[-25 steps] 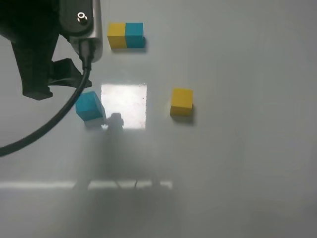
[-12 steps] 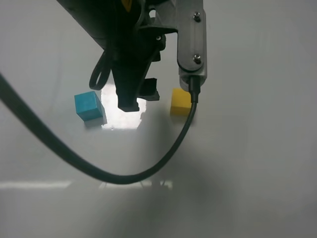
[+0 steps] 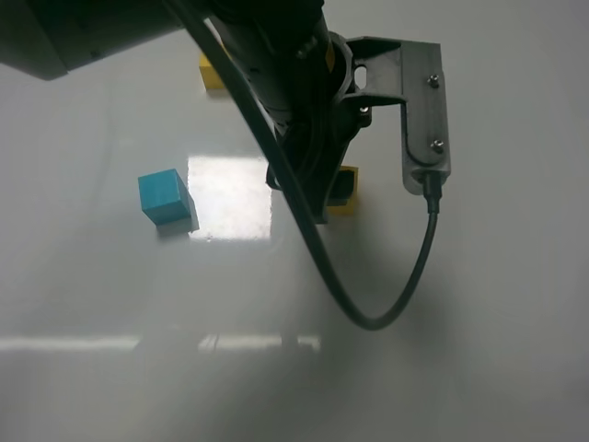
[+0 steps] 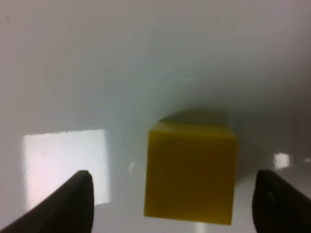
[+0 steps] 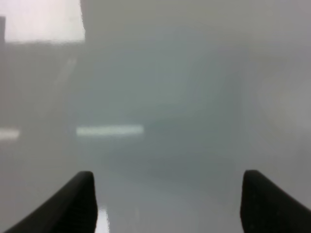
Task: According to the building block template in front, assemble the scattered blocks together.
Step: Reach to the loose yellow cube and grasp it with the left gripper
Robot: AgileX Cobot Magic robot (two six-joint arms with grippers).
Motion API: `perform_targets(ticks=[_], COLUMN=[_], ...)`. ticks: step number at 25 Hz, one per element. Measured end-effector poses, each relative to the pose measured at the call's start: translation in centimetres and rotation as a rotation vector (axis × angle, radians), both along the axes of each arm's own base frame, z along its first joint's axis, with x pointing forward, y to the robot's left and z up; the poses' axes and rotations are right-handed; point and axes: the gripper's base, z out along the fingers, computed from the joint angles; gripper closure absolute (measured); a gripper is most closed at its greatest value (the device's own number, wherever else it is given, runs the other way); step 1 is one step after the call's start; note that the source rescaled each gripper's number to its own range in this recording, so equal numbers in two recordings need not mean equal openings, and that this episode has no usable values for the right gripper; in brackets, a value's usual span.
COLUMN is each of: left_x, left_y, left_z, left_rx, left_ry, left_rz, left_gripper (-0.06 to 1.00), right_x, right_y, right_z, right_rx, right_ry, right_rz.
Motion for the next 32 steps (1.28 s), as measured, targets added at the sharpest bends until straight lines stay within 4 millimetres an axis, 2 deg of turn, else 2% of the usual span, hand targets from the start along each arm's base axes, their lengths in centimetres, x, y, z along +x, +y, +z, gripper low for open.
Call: perform_targets(ticks=[12,32], left_x=[0.6,1.4], left_y=[-1.2,-1.7], left_z=[-1.9,-2.9], left_rx=[0.043,0.051], left_ry=[0.013,-0.007], left_rz=[-0.005,-0.006], left_gripper=[0.18,0.18], right_x=[0.0,0.0], right_y=[0.0,0.0], right_z=[0.0,0.0], right_rx=[0.0,0.0], right_ry=[0.0,0.0], right_rz=[0.0,0.0])
